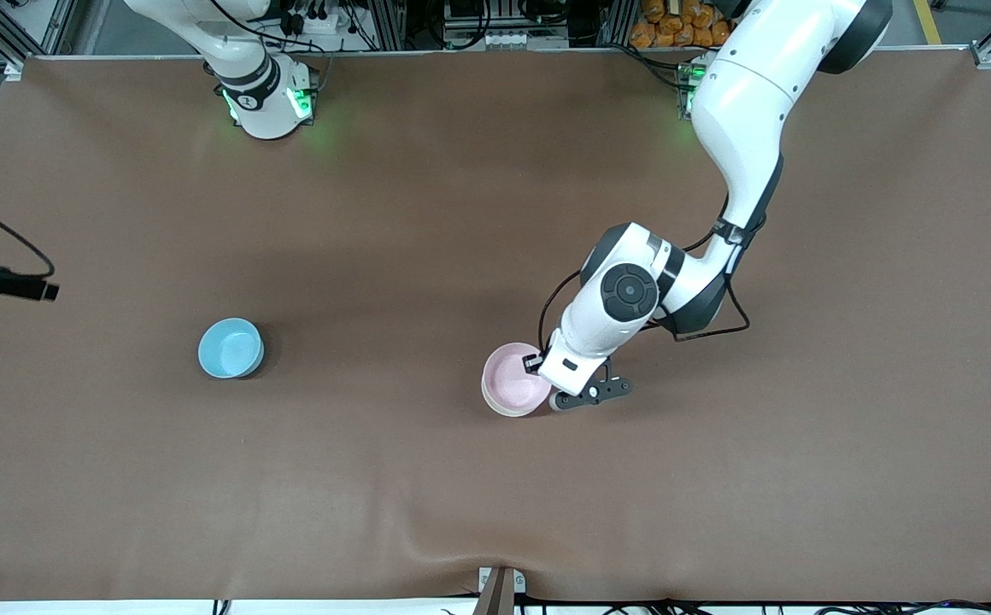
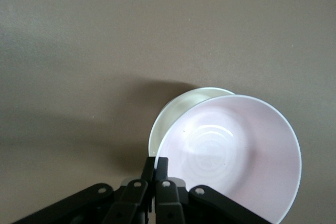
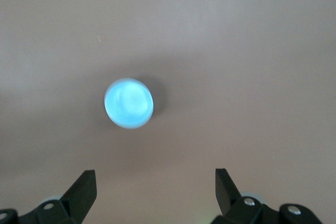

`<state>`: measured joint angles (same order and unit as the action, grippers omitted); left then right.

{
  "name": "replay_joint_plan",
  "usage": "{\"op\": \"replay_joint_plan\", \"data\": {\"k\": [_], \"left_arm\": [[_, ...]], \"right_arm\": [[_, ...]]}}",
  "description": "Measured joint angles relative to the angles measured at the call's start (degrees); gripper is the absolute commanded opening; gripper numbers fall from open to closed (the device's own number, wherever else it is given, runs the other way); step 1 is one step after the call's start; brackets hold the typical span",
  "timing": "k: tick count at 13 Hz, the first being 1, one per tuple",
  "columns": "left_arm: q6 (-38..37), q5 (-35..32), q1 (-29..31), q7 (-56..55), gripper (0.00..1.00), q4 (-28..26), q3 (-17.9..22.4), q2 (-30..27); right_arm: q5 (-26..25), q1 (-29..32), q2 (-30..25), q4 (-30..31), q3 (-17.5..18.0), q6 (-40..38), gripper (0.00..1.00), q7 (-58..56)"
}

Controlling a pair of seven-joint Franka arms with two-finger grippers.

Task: Stack pink and blue bowls on white bowl
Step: 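Lower the pink bowl into the white bowl and open the left gripper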

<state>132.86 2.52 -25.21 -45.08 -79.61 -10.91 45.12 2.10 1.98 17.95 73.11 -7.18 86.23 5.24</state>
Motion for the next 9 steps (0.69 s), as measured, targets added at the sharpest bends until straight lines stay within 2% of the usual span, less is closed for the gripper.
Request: {"op": "replay_joint_plan", "data": {"k": [4,9], "left_arm": [[0.33,0.00,-0.10,-0.01,0.00,0.00,0.09,0.84],[3.58,0.00,-0.17,-0.01,0.00,0.00,0.10,2.58]], "right_arm": [[0.06,-0.42,0.25,0.09,-0.03,13.32,1.00,0.08],[0.04,-0.33,0.96,0.23,-0.18,22.79,1.00,0.08]]}}
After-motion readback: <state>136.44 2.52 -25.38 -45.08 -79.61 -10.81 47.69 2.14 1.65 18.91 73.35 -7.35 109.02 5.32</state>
